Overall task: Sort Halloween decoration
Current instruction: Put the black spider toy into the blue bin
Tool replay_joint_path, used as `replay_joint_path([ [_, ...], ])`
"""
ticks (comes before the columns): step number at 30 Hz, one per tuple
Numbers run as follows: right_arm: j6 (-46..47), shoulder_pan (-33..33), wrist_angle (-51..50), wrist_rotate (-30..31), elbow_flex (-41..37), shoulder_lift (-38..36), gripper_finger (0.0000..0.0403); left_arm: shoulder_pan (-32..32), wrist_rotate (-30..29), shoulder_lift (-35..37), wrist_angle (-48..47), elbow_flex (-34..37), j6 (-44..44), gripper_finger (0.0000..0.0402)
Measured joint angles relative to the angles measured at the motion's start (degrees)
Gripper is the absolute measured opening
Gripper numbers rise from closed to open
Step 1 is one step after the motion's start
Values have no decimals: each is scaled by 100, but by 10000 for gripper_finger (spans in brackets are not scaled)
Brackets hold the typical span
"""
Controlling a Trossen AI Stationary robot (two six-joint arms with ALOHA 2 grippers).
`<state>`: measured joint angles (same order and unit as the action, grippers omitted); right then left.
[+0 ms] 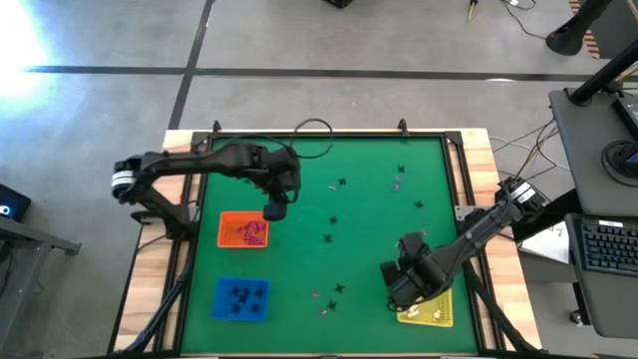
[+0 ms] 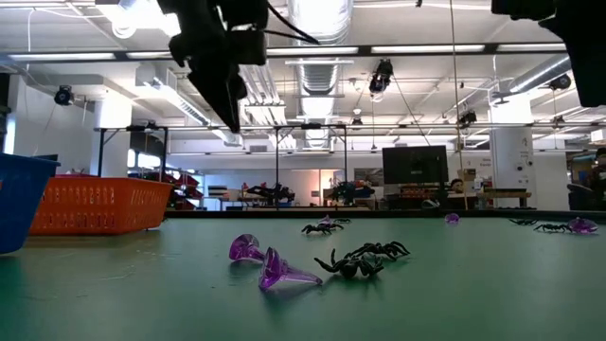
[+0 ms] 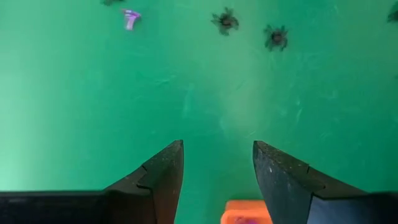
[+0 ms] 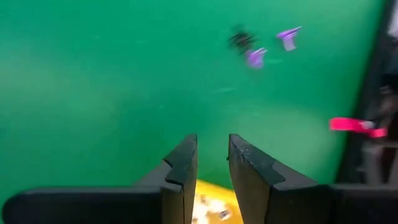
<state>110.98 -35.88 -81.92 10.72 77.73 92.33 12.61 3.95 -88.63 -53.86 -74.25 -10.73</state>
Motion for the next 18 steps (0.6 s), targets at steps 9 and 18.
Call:
replay_joint_path([
  [9,-168,55,-784,4,-101,-339,82,-581,171,-926,972,-5,594,176],
  [18,-282,57,-812,390,-210,-916,82,-893,161,-1528,1937,-5,1064,176],
])
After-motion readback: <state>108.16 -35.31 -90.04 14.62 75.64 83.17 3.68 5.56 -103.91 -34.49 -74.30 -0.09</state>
